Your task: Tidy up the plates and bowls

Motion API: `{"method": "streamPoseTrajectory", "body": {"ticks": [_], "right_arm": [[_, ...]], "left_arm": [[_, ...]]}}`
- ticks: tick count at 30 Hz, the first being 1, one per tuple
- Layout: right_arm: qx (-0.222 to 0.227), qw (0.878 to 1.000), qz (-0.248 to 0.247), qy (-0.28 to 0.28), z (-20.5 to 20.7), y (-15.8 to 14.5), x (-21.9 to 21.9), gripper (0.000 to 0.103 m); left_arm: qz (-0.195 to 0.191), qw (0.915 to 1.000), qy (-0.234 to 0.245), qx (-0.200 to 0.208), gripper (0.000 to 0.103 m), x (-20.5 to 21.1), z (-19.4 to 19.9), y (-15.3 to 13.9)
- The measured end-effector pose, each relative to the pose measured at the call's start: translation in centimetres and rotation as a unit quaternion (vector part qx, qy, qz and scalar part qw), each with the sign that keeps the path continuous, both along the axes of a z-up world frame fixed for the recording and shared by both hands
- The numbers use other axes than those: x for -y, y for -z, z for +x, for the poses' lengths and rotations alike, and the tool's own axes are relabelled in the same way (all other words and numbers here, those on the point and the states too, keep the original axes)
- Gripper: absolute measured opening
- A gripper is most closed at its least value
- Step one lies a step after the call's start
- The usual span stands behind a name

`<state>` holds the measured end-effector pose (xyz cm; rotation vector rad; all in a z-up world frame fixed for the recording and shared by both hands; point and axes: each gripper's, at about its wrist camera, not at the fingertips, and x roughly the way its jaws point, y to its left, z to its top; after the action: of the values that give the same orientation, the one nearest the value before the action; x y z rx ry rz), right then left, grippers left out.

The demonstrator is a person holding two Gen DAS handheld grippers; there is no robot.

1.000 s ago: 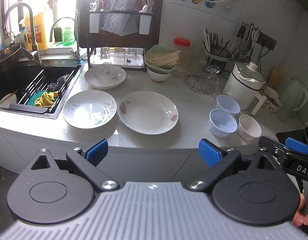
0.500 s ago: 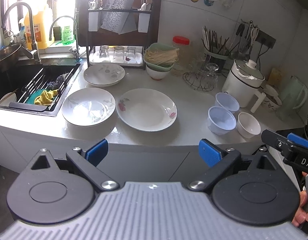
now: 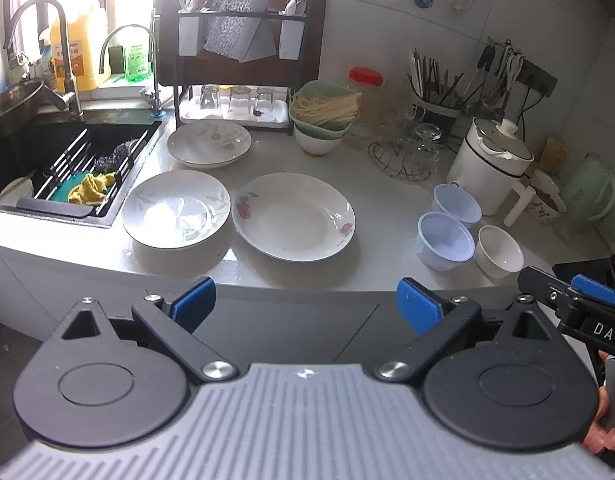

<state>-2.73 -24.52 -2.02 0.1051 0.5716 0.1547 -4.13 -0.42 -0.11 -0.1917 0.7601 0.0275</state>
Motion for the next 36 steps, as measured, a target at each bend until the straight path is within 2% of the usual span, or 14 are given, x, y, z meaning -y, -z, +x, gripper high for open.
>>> {"method": "streamPoseTrajectory", "body": {"ticks": [7, 11, 28, 36], "right_arm": [[-0.001, 1.000, -0.010, -0.006, 0.1, 0.5, -0.6, 0.103], [-0.004, 1.000, -0.018, -0.004, 0.9, 0.8, -1.2, 0.103], [-0.018, 1.000, -0.016, -0.003, 7.7, 1.5, -8.6, 0.103], [-0.056, 0.998, 0.002, -0.018, 12.1, 3.3, -12.6, 0.103]], "left_arm": [[-0.013, 0.9998, 0.008, -0.010, 0.099, -1.0, 1.8, 0.8], [-0.006, 0.9997, 0.018, -0.014, 0.099, -2.0, 3.5, 1.4], [-0.009, 0.9982, 0.030, -0.050, 0.099, -10.2, 13.6, 3.7], [-0.013, 0.9966, 0.042, -0.070, 0.099, -14.4, 18.8, 5.6]]}}
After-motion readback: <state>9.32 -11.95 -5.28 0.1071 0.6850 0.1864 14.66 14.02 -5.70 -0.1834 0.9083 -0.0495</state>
